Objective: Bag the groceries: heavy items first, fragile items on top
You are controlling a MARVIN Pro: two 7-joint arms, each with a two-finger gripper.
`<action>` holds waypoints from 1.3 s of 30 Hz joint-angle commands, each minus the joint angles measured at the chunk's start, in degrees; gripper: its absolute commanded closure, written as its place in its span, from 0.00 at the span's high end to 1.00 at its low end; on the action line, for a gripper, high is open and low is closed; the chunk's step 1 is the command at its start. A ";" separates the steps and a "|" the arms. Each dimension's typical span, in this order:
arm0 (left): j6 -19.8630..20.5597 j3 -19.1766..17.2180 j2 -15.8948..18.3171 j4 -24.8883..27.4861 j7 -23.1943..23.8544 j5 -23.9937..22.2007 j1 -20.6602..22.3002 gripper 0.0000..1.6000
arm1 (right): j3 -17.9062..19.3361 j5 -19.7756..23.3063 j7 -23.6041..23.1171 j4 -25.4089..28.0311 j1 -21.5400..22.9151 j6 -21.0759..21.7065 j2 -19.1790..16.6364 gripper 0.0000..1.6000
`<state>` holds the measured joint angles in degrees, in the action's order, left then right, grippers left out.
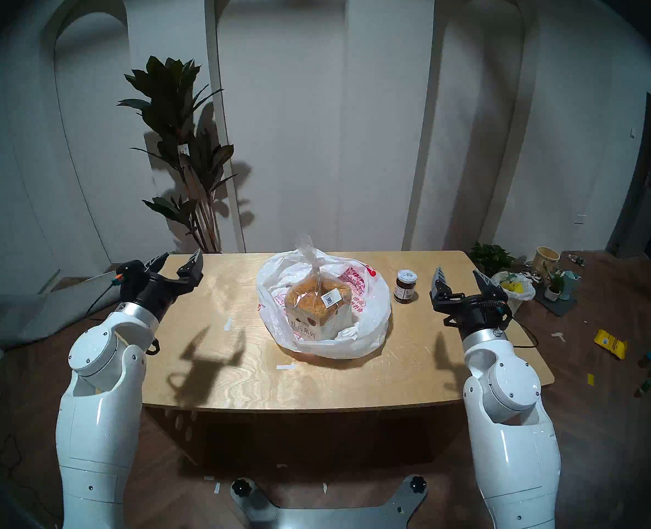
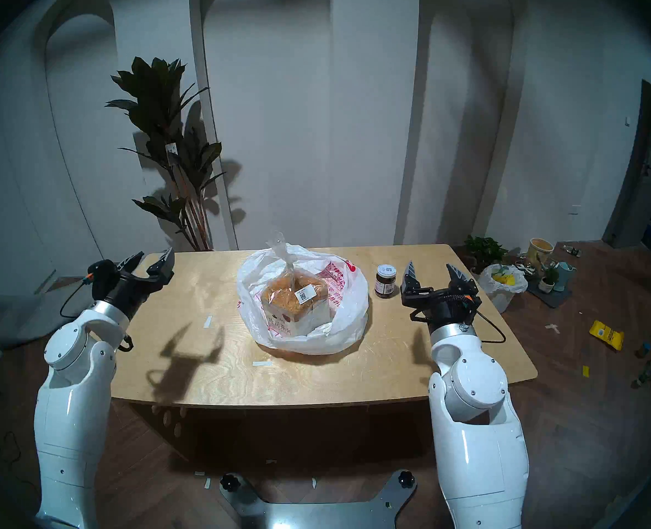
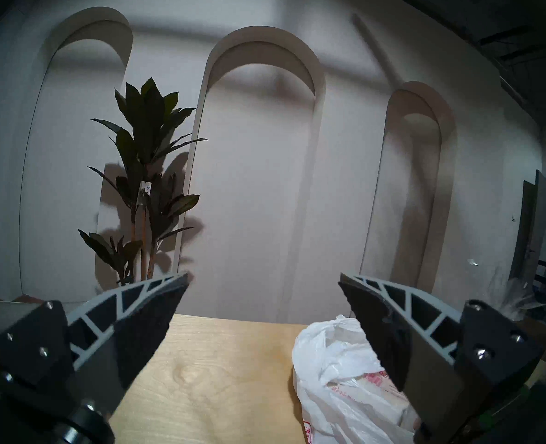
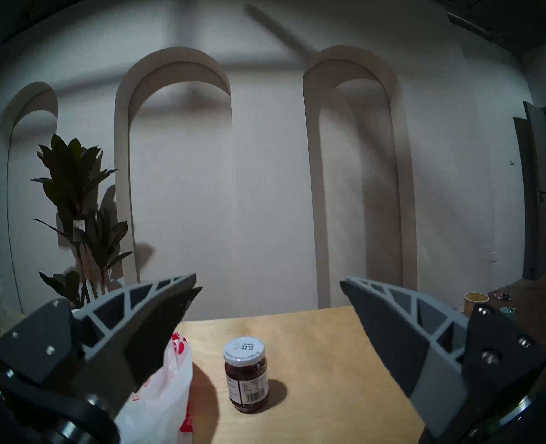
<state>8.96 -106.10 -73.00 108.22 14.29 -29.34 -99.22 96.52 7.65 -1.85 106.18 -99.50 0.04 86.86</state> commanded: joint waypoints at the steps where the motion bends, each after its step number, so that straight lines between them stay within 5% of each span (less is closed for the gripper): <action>1: -0.31 -0.82 -0.51 4.56 -0.14 0.78 -4.31 1.00 | -0.70 -0.07 0.02 -5.39 6.66 0.87 -2.86 1.00; 39: -0.10 -2.07 -2.99 7.71 -0.36 3.61 -7.18 1.00 | -7.46 -0.10 -0.14 -34.52 26.47 3.47 -5.10 1.00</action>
<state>8.96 -108.01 -76.09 114.51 13.96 -25.64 -106.85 89.67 7.84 -1.83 74.37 -78.87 3.53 81.43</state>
